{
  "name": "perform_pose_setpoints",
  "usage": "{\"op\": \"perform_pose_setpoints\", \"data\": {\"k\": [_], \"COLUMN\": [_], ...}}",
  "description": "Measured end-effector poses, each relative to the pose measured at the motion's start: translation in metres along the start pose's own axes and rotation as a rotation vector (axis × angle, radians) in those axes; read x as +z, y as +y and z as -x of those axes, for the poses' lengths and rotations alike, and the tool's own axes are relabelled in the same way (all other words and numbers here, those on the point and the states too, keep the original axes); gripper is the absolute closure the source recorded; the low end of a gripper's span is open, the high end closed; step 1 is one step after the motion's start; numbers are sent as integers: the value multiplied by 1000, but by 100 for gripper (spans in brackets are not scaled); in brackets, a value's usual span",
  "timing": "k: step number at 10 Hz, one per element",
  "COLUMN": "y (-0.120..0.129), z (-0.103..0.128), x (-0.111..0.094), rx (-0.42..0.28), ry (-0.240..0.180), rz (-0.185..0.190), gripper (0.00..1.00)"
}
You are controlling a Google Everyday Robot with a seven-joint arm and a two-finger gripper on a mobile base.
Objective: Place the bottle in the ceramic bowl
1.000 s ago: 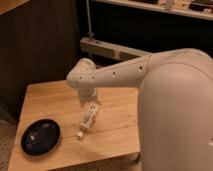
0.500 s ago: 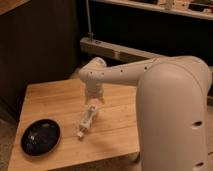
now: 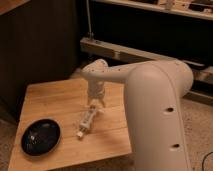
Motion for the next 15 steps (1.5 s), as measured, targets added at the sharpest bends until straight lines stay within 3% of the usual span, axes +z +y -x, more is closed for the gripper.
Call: {"op": "perform_pose_setpoints", "data": {"k": [2,6,10,13,15], "y": [-8,-12,-11,-3,-1], "z": [8,15,10,0,-7], "x": [14,30,49,39,19], "rx": [72,124,158,170,174], "ry": [65,180,294,354,385], "rz": [15,51,34,-6,-15], "gripper": [35,35,35,35,35]}}
